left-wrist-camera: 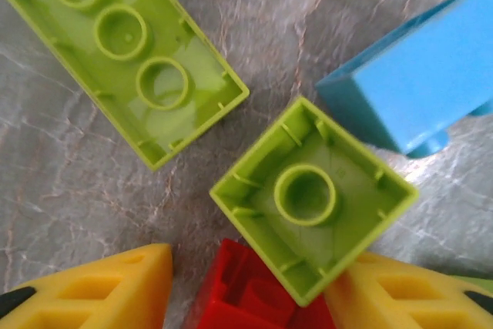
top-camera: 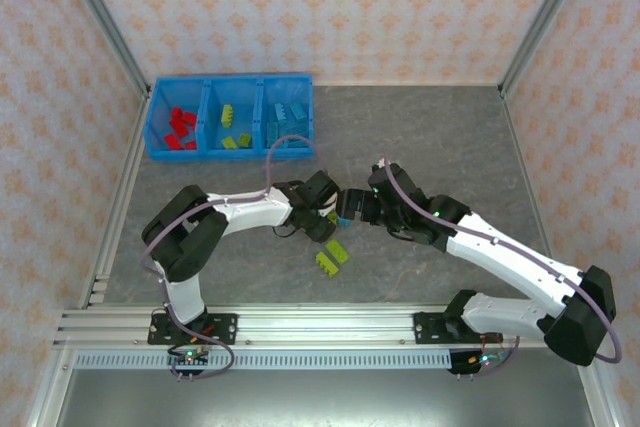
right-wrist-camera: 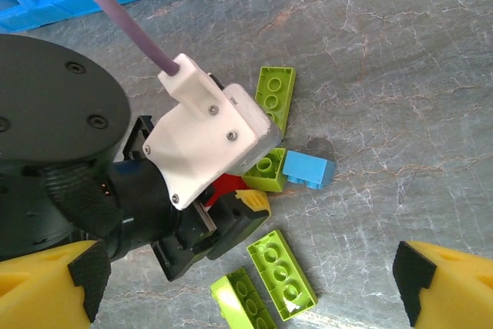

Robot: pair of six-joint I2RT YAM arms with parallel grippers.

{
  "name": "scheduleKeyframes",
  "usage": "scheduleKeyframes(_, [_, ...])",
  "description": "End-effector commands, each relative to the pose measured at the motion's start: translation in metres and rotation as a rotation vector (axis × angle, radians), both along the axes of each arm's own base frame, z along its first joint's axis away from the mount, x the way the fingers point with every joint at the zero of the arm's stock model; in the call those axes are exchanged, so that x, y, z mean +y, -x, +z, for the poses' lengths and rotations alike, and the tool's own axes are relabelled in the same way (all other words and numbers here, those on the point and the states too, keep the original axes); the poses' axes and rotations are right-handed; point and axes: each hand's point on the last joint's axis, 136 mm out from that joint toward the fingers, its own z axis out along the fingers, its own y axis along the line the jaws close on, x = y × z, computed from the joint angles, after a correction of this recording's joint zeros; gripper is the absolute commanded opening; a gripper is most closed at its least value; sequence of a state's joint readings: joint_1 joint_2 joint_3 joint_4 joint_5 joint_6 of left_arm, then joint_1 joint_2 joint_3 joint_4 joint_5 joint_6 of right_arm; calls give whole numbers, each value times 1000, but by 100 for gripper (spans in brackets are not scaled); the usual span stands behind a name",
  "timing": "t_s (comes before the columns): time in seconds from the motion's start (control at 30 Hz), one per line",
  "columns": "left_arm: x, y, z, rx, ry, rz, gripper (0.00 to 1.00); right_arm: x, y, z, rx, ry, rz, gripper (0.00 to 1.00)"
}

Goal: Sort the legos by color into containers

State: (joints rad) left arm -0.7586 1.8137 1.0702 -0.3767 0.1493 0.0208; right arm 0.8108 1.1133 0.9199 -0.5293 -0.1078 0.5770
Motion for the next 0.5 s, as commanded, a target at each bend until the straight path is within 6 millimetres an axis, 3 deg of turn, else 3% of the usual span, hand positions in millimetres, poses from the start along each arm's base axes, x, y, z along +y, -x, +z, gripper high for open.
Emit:
scheduleKeyframes(0.0, [14,7,-9,4,-38,4,52,-5,0,2,-10,5,-25,97])
scheduleKeyframes(0.2, [22,14,-13,9,-34,27,32,1,-2,0,3,-6,-17,97])
scheduleKeyframes(0.3, [20,16,-7,1,-2,38,28,3,-1,0,8,-11,-11,96])
scheduleKeyframes(0.47, [30,5,39,-121,83,118,23,9,3,1,18,-44,25,96])
